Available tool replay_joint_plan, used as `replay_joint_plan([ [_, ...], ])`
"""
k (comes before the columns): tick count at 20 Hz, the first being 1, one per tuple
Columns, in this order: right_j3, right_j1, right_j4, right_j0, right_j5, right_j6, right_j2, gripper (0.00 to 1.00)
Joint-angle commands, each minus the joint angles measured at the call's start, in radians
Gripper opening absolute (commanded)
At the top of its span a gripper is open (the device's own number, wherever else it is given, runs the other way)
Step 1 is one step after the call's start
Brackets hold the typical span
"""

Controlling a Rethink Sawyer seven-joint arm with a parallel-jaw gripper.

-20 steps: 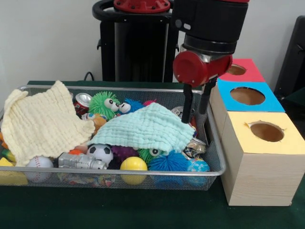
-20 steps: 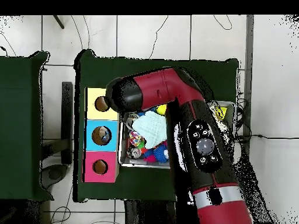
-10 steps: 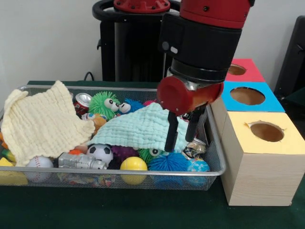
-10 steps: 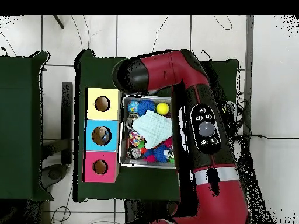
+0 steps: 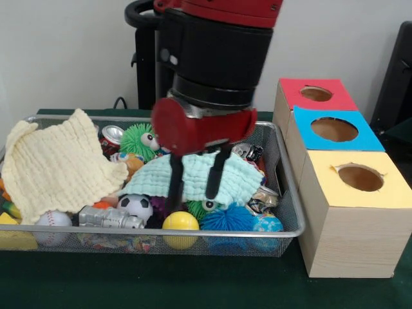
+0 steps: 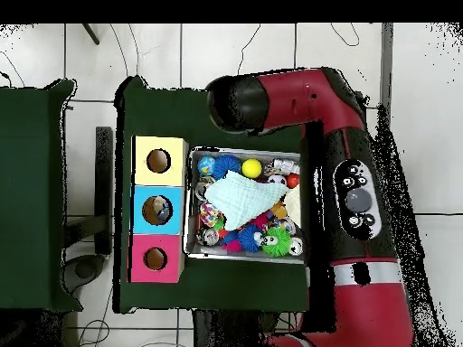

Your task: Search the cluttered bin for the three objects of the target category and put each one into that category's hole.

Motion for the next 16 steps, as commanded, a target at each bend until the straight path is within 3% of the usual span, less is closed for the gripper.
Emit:
replay_joint_plan([
  [1, -0.092, 0.032, -0.016, -0.064, 0.228, -0.418, 0.064, 1.0],
  [6, -0.149, 0.058, -0.042, -0.06, 0.278, -0.422, 0.058, 1.0],
  [11, -0.208, 0.1, 0.041, -0.066, 0.298, -0.164, 0.05, 1.0],
  [15, -0.253, 0.111, 0.057, -0.046, 0.354, -0.087, 0.03, 1.0],
  [16, -0.297, 0.131, 0.043, -0.027, 0.386, -0.087, 0.027, 1.0],
])
